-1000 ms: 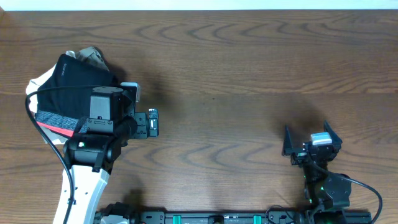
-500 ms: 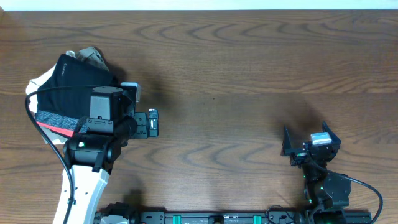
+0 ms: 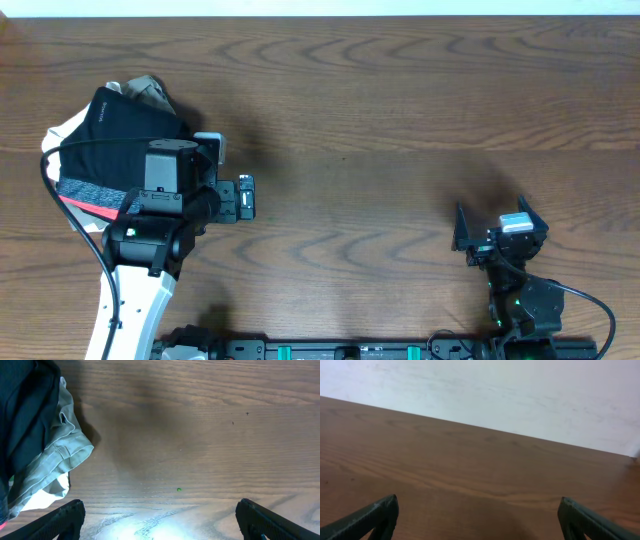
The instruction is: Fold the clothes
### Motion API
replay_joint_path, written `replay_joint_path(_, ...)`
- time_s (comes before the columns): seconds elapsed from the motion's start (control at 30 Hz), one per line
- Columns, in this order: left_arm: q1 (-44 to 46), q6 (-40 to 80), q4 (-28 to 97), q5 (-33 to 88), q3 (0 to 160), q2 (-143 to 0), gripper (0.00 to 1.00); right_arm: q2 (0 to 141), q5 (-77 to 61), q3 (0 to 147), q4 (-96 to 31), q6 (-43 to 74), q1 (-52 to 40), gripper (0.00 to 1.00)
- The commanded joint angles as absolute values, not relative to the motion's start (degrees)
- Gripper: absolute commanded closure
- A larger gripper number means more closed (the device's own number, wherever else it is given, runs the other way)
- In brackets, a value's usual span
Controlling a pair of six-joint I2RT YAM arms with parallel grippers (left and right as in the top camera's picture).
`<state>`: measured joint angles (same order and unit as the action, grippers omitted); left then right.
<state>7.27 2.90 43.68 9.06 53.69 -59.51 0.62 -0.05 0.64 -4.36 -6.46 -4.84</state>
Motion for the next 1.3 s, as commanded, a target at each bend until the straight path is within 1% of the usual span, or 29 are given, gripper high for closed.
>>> replay_joint_path(0.0,7.1,2.2,43.9,9.5,53.8,-59.6,0.02,0.3,-0.4,0.3,-4.3,-5.5,-4.5,0.01)
replay_joint_path(0.33,7.1,2.2,44.4,9.5,53.7,-57.6,0.02,0.4,-0.4,0.3,-4.3,-5.5,-4.5,0.01)
replay_joint_path(0.47,7.1,0.3,46.2,9.4,52.6,-53.3,0.02,0.4,-0.4,0.3,-4.3,-5.5,-4.5,0.01)
replay_joint_path(0.6,7.1,-0.4,45.8,8.3,47.1,-46.4,0.02,0.4,-0.4,0.3,-4.3,-5.5,-4.5,0.01)
replay_joint_path(0.73,7.1,-0.4,39.9,7.7,36.8,-36.8,0.02,0.4,-0.4,0.3,-4.3,-5.5,-4.5,0.01)
replay_joint_path(0.97,7.1,0.3,22.5,7.7,16.4,-17.7,0.02,0.4,-0.4,0.3,-4.3,-5.5,-4.5,0.01)
replay_joint_path(1.13,6.1,0.3,16.3,7.7,7.8,-6.8,0.02,0.4,-0.4,0.3,-4.3,-5.5,-4.5,0.01)
replay_joint_path(1.27,3.8,0.2,12.7,6.7,4.8,-3.1,0.02,0.4,-0.4,0.3,-4.3,-5.5,-4.5,0.01)
